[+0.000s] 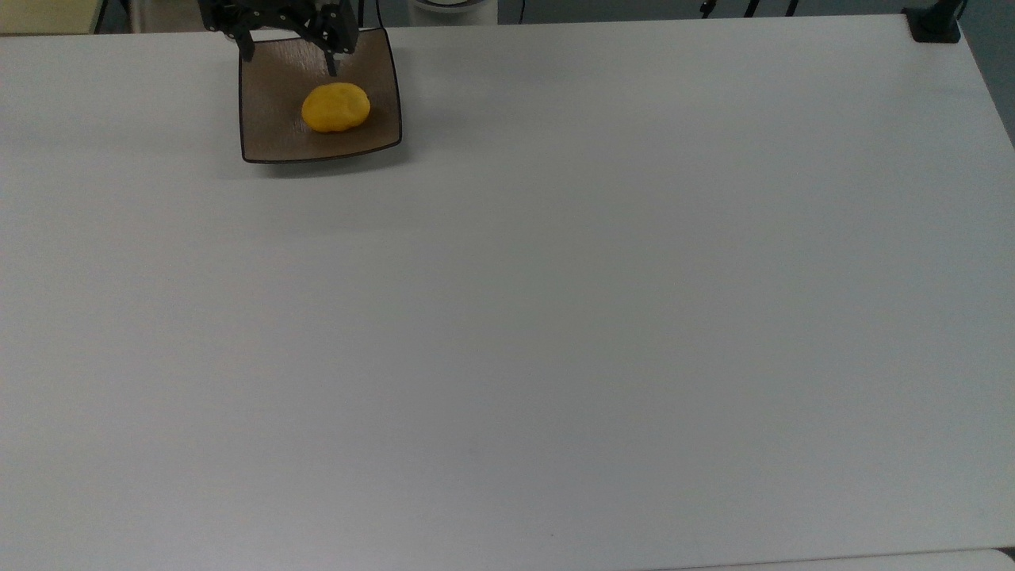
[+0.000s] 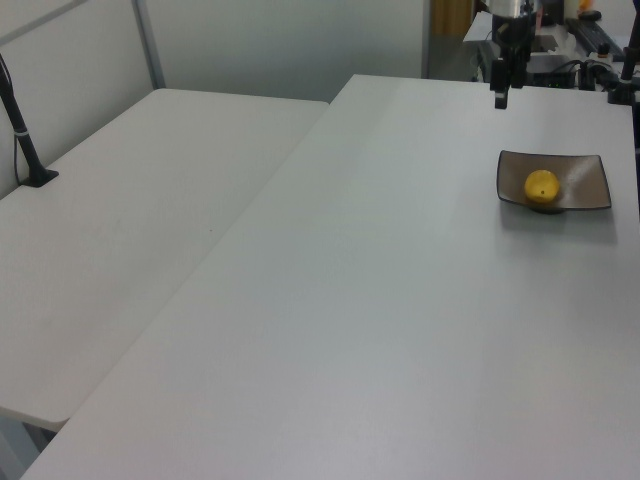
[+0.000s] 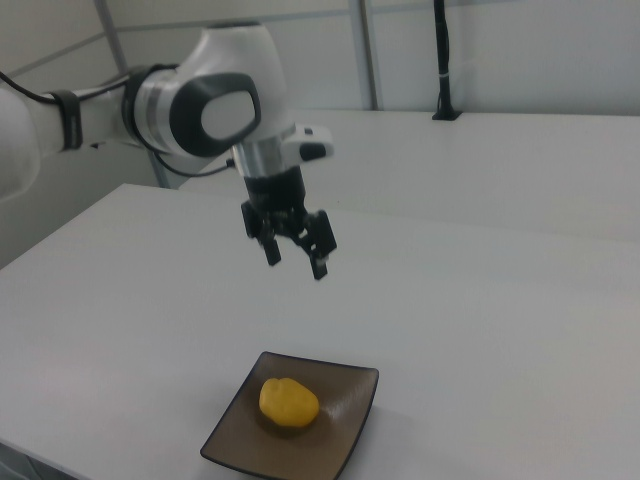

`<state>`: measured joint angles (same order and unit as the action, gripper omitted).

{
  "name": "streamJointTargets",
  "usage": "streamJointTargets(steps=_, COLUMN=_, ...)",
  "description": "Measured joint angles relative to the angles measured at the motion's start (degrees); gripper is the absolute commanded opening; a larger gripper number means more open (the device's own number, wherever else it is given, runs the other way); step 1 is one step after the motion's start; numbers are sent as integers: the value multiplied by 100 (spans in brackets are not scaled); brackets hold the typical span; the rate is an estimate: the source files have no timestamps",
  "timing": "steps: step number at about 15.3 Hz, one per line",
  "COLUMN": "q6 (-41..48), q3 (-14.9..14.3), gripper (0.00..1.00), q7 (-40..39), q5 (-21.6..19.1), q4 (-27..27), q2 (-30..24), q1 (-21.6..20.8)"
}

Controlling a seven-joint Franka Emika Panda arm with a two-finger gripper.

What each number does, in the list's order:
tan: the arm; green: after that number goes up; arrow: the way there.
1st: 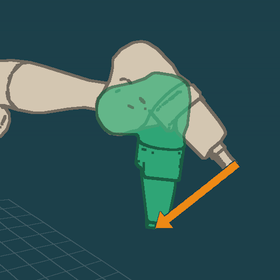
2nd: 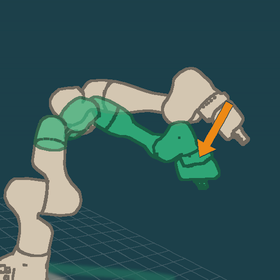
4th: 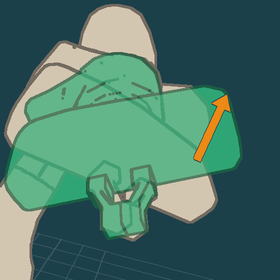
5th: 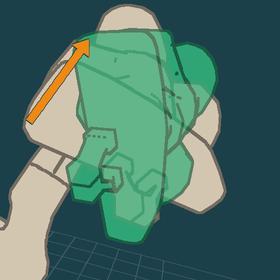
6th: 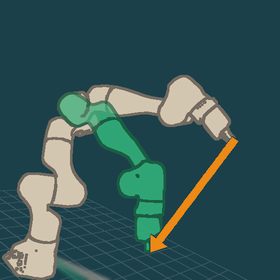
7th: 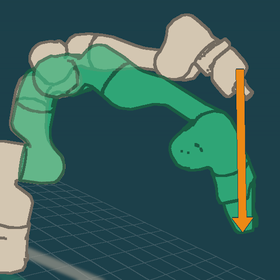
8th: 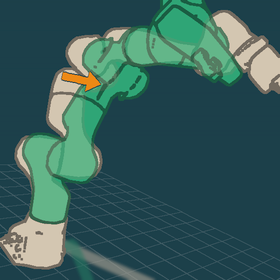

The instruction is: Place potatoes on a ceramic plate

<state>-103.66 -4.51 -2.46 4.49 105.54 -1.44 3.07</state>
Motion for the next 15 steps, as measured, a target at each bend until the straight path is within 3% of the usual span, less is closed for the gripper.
streamJointTargets(steps=2, q6=551, q3=14, gripper=100, q7=0, q5=-61, q4=-524, q2=-1, q1=-95)
streamJointTargets(steps=6, q6=1018, q3=70, gripper=100, q7=59, q5=-665, q4=-1177, q2=-10, q1=-295)
streamJointTargets(steps=10, q6=859, q3=77, gripper=100, q7=342, q5=-673, q4=-1202, q2=11, q1=-699)
streamJointTargets(steps=15, q6=852, q3=88, gripper=100, q7=359, q5=-506, q4=-1138, q2=63, q1=-829)
